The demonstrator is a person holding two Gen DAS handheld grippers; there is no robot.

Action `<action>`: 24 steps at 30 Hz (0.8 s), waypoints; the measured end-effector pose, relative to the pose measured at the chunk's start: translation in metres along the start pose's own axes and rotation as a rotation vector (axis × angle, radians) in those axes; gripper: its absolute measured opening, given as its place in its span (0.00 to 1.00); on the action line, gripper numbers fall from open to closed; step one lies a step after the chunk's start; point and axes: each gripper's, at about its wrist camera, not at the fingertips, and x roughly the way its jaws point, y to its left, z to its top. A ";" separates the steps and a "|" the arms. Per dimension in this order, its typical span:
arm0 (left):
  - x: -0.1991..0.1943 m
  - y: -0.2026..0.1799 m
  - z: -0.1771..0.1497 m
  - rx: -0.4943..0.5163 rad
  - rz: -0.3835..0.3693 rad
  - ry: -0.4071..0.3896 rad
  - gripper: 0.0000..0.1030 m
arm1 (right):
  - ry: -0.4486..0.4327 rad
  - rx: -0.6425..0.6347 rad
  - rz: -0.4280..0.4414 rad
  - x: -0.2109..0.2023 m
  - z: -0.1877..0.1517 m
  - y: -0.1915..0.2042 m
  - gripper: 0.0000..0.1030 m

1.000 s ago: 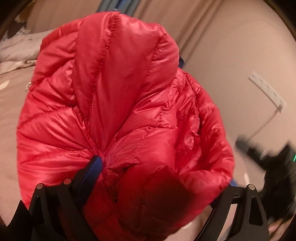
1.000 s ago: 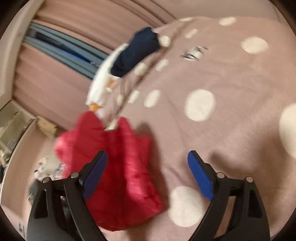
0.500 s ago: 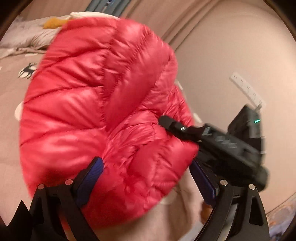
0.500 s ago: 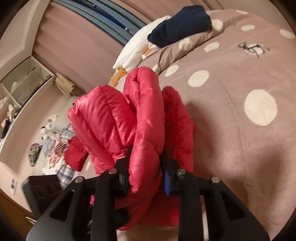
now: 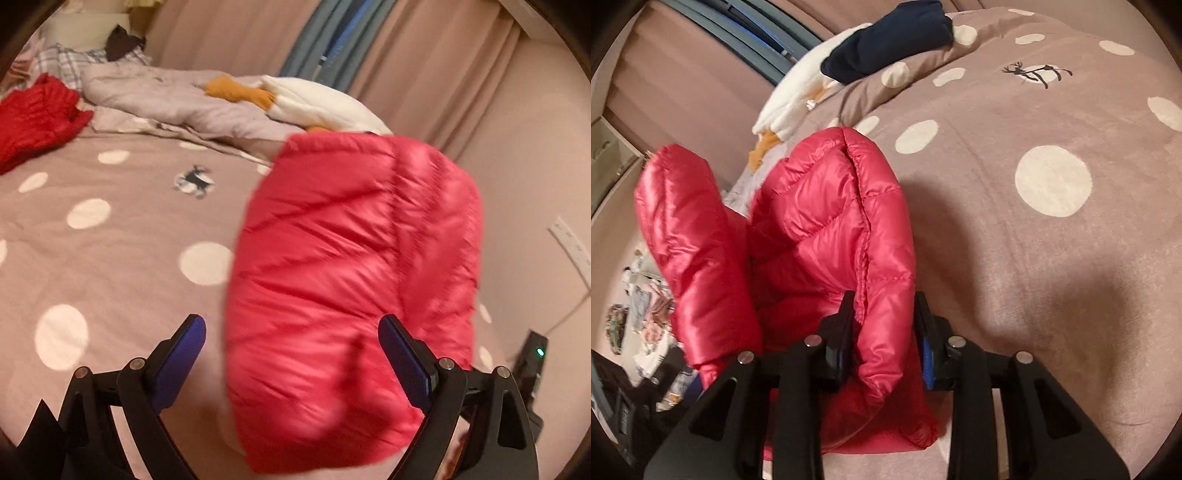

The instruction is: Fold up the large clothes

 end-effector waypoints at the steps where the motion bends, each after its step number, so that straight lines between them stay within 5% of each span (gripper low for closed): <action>1: 0.002 0.001 0.002 0.008 0.020 -0.018 0.90 | -0.002 0.007 -0.007 0.000 -0.002 0.000 0.32; 6: 0.029 0.022 0.006 -0.002 0.156 -0.114 0.90 | -0.003 0.038 -0.052 -0.002 -0.010 -0.011 0.40; 11: 0.054 0.020 0.015 0.052 0.206 -0.155 0.90 | -0.018 0.024 -0.128 -0.015 -0.013 -0.003 0.43; 14: 0.051 0.002 0.011 0.131 0.258 -0.217 0.90 | -0.159 0.012 -0.170 -0.055 -0.010 0.018 0.45; 17: 0.050 -0.005 0.009 0.152 0.215 -0.220 0.90 | -0.428 -0.082 -0.115 -0.111 -0.006 0.064 0.46; 19: 0.055 -0.006 0.012 0.148 0.166 -0.179 0.90 | -0.510 -0.195 -0.084 -0.120 -0.002 0.094 0.47; 21: 0.055 -0.007 0.011 0.138 0.120 -0.159 0.90 | -0.493 -0.301 -0.034 -0.102 0.009 0.119 0.48; 24: 0.059 -0.007 0.008 0.141 0.107 -0.136 0.90 | -0.340 -0.218 0.087 -0.039 0.039 0.110 0.42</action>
